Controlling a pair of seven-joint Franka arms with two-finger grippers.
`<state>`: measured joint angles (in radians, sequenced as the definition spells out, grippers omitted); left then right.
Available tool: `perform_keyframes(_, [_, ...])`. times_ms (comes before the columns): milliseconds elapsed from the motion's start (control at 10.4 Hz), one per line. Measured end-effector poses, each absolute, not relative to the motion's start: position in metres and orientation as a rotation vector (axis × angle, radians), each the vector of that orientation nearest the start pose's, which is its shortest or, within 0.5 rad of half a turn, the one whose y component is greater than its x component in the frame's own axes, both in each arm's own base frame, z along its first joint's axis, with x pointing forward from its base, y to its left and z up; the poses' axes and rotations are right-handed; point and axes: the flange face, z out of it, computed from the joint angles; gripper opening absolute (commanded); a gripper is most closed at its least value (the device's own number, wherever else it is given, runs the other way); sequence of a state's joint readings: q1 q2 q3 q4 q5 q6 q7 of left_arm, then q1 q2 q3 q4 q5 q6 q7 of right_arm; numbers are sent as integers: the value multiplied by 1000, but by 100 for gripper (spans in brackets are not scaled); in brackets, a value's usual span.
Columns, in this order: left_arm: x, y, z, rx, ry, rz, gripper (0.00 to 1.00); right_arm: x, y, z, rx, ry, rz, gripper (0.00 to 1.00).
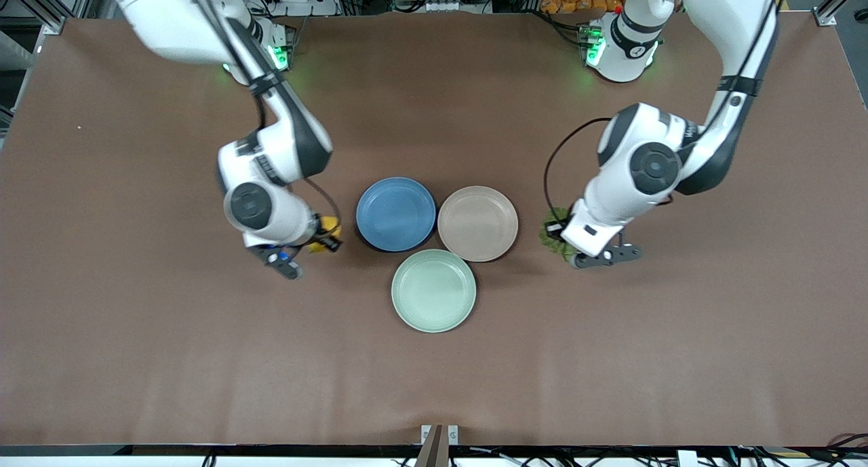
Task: Place lemon and lettuce in plates
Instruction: 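Carry the lemon to the blue plate while the left gripper carries lettuce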
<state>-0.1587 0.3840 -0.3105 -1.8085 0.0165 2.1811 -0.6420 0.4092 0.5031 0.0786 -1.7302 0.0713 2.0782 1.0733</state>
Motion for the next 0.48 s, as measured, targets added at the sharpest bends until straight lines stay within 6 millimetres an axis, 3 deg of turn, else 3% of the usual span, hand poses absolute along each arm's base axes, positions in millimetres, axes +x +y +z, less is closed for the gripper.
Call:
perform_keyframes(192, [568, -314, 329, -3203, -396, 114, 0, 540, 365, 279, -3006, 1018, 251, 0])
perform_keyframes(288, [562, -336, 316, -3191, -446, 147, 0, 530, 381, 277, -3002, 1036, 242, 0])
perform_keyframes(479, [547, -372, 279, -3141, -505, 194, 0, 527, 392, 266, -2972, 1079, 216, 0])
